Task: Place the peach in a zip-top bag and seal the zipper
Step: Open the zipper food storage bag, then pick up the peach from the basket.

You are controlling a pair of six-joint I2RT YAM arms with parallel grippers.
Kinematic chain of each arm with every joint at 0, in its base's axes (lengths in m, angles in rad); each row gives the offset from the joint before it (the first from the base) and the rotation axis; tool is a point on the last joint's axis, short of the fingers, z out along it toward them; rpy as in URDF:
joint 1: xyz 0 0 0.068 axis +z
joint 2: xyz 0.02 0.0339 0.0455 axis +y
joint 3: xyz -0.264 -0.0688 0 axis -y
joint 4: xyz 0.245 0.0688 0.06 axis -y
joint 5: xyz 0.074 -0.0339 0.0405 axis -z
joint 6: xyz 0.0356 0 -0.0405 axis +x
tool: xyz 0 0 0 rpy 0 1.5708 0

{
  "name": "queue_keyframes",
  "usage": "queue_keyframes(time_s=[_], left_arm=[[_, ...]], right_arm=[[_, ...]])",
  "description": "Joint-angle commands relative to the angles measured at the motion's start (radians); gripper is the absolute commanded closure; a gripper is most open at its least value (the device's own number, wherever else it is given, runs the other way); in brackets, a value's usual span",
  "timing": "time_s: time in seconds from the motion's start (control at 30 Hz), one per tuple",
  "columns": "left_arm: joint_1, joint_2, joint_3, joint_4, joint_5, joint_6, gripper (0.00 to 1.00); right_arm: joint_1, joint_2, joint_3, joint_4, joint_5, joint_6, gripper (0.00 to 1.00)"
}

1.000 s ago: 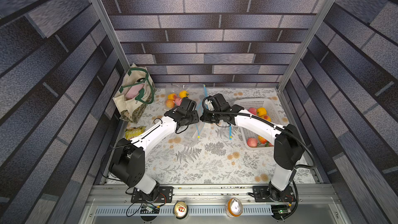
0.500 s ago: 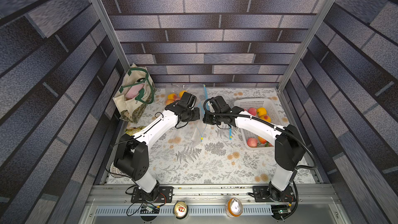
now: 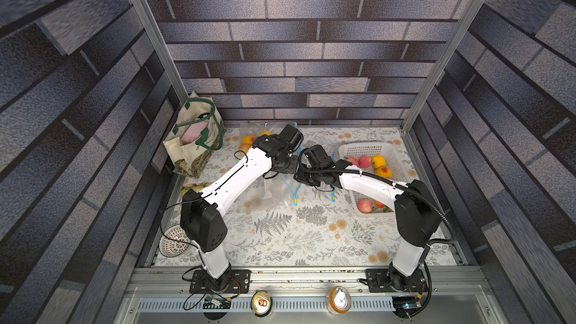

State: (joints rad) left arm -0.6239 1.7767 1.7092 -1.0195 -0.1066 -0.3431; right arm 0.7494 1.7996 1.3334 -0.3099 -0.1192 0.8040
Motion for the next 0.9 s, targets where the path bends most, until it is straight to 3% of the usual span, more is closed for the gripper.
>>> queue_keyframes(time_s=[0.0,0.17,0.37,0.47,0.6,0.87], left_arm=[[0.012,0.068,0.011,-0.055,0.018,0.010,1.00],[0.007,0.123,0.055,-0.021,0.081,-0.003,1.00],[-0.001,0.158,0.092,-0.016,0.113,-0.003,1.00],[-0.004,0.168,0.105,-0.008,0.137,-0.012,1.00],[-0.006,0.174,0.118,-0.007,0.149,-0.017,1.00],[-0.006,0.158,0.082,0.063,0.188,-0.077,1.00]], right_arm=[[-0.009,-0.105,-0.033,-0.035,-0.032,-0.085,0.56],[-0.073,-0.265,-0.111,-0.112,-0.080,-0.149,0.43],[-0.298,-0.439,-0.213,-0.153,-0.059,-0.184,0.32],[-0.408,-0.407,-0.199,-0.198,0.001,-0.258,0.30],[-0.535,-0.345,-0.218,-0.136,-0.009,-0.251,0.26],[-0.554,-0.172,-0.161,-0.075,0.062,-0.203,0.20]])
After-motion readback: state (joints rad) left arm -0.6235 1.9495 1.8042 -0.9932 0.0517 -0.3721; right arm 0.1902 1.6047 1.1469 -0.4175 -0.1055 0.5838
